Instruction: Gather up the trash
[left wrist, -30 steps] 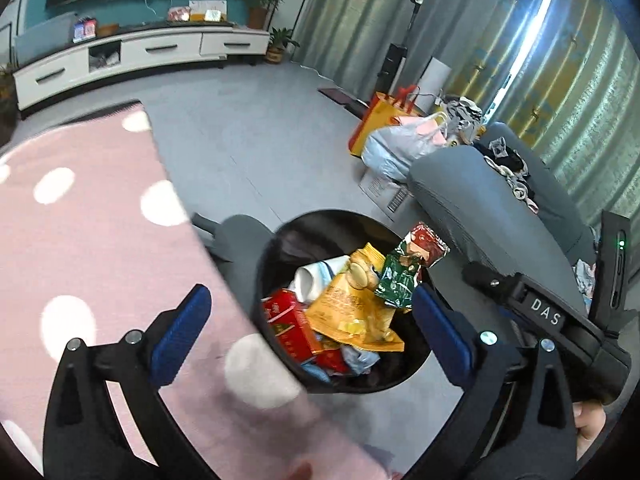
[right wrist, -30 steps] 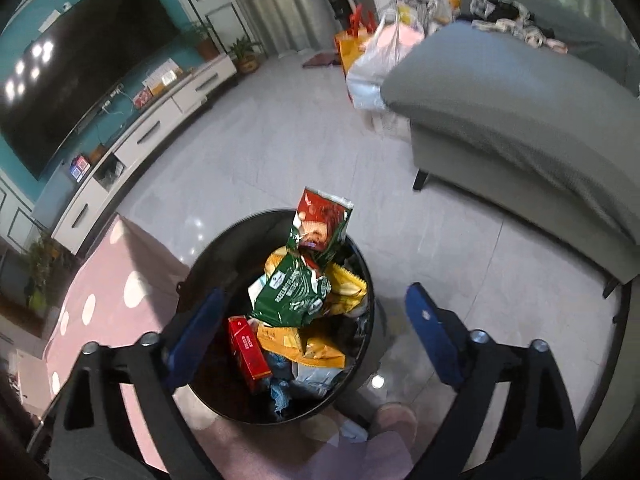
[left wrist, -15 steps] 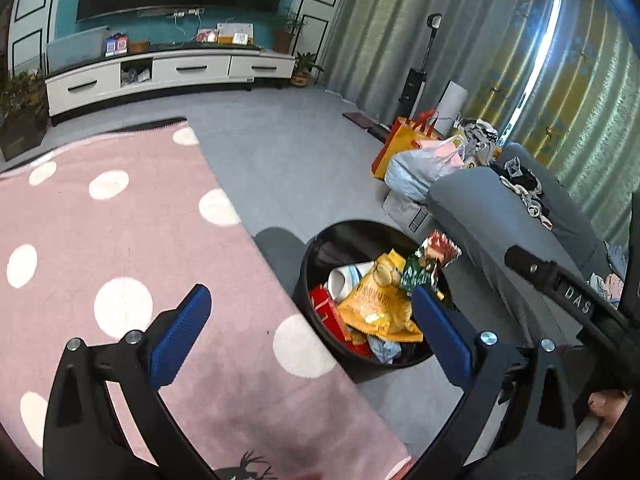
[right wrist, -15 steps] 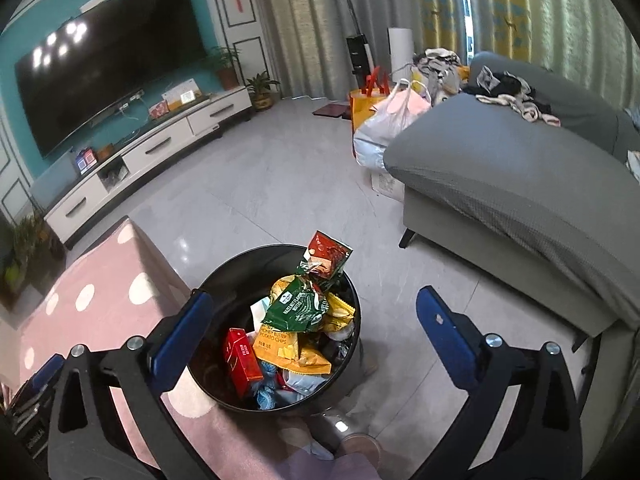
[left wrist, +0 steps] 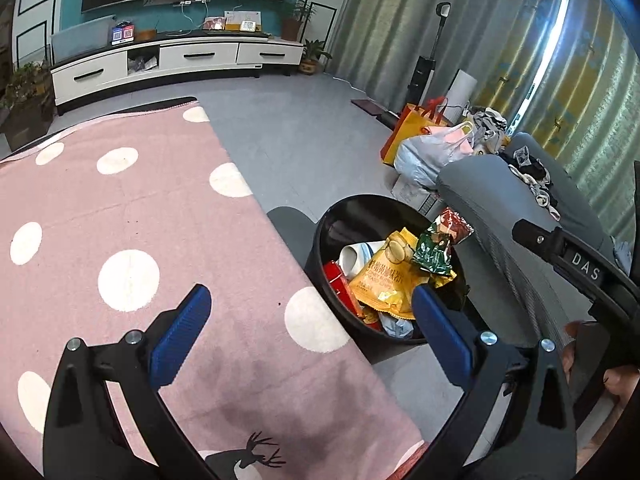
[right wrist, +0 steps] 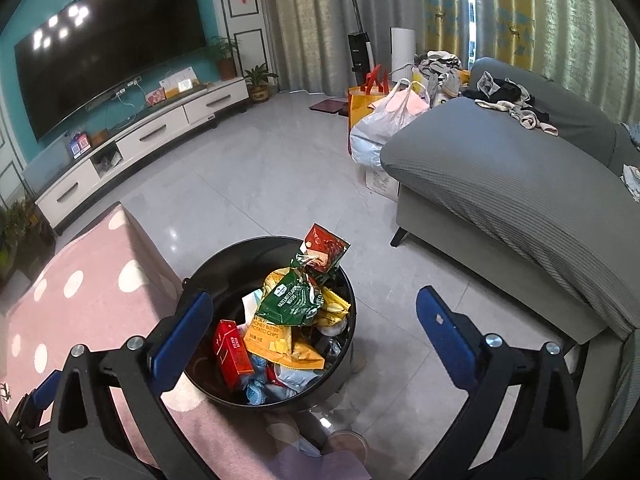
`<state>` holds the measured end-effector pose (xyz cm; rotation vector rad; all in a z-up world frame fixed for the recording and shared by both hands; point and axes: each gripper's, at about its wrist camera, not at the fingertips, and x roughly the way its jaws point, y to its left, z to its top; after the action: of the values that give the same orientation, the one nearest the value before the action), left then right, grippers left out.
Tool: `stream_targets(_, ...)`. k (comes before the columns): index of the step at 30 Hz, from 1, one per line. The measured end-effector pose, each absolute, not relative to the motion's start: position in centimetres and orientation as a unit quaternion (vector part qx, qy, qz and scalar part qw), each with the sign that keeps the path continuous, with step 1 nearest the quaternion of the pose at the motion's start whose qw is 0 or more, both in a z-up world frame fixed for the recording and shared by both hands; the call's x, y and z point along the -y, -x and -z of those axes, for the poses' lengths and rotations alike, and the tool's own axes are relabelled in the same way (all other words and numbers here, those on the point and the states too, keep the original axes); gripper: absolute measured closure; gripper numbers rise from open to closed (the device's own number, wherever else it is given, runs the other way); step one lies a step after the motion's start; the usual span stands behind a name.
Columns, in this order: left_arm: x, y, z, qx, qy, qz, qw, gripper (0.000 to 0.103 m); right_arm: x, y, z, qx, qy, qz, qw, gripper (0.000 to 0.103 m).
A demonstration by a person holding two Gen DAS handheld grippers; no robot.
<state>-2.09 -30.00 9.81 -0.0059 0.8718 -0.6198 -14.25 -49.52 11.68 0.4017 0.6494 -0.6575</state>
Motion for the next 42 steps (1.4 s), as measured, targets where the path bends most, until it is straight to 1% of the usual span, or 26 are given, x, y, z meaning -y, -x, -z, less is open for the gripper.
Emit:
stream_targets(22, 31.4, 3.1, -8.3, -0.428, -0.018, 0.306, 0.850, 0.003, 49.7, 14.3, -11.1, -0.323, -0.188, 0.326, 0.868, 0.003)
stream_targets(42, 30.9, 3.5, -8.7, -0.423, -0.009, 0.308, 0.852, 0.003, 49.6, 14.0, -11.0, -0.328, -0.184, 0.331, 0.865, 0.003)
